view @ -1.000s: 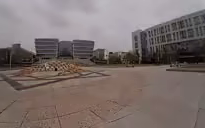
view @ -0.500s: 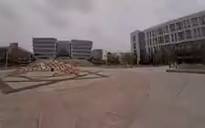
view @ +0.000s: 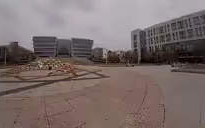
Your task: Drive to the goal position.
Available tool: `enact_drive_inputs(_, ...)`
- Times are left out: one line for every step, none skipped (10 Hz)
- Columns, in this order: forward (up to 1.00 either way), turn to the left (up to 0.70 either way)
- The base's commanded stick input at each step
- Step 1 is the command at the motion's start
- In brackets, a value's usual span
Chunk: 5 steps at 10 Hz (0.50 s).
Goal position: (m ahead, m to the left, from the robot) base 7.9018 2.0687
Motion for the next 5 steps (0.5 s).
enact_drive_inputs(1.0, 0.0)
enact_drive_inputs(1.0, 0.0)
enact_drive_inputs(1.0, 0.0)
enact_drive_inputs(1.0, 0.0)
enact_drive_inputs(1.0, 0.0)
